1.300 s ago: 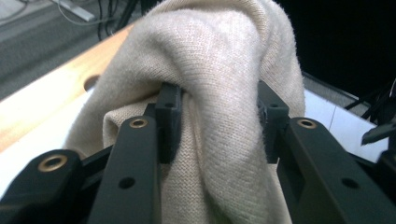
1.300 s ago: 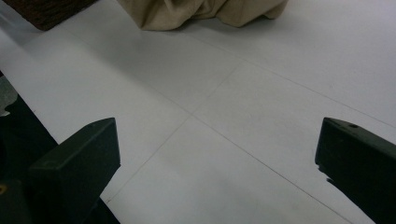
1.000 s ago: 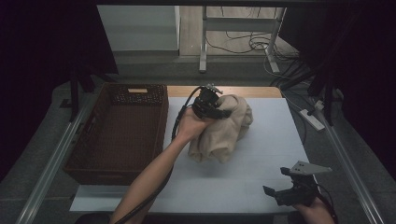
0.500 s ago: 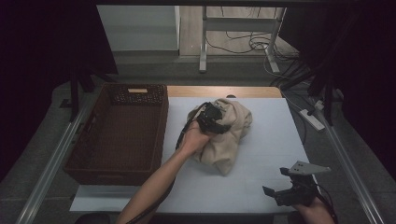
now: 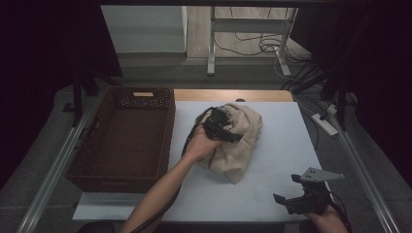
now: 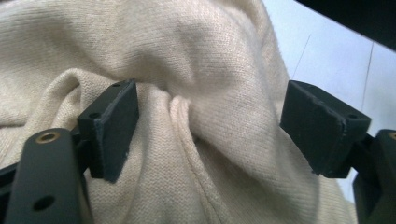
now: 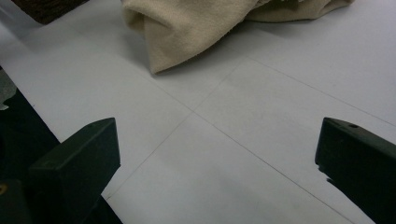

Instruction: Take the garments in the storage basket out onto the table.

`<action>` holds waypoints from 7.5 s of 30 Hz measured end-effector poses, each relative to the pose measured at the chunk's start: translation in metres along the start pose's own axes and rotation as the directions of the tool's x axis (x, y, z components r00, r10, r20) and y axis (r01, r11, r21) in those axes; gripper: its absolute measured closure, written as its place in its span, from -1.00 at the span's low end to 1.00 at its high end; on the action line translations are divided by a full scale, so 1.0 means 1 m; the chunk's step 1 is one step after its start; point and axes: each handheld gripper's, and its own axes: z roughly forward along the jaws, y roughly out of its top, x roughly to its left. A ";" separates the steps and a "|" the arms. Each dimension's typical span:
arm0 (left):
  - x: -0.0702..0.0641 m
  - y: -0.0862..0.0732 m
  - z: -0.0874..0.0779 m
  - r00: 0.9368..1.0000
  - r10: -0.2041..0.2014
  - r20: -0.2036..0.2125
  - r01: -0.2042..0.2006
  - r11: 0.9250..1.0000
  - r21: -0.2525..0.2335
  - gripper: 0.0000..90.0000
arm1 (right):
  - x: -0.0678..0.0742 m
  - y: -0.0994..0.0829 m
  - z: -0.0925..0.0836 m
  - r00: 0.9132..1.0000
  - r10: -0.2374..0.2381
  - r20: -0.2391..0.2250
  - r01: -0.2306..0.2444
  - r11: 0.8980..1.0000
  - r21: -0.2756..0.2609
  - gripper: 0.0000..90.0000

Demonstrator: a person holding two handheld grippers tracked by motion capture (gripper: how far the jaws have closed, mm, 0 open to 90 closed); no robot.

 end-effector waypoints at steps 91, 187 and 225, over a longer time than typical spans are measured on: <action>-0.025 -0.063 -0.122 0.996 0.030 0.078 -0.021 0.993 -0.119 -1.00 | 0.002 0.001 0.002 1.000 -0.012 0.008 0.012 1.000 0.017 -0.99; -0.068 -0.257 -0.262 0.961 -0.253 -0.109 0.215 0.936 -0.279 -1.00 | 0.005 0.002 0.004 0.999 -0.035 0.021 0.034 0.999 0.037 -0.99; -0.073 -0.313 -0.284 0.917 -0.352 -0.189 0.292 0.913 -0.285 -1.00 | 0.004 0.001 0.002 0.999 -0.030 0.022 0.029 0.999 0.021 -0.99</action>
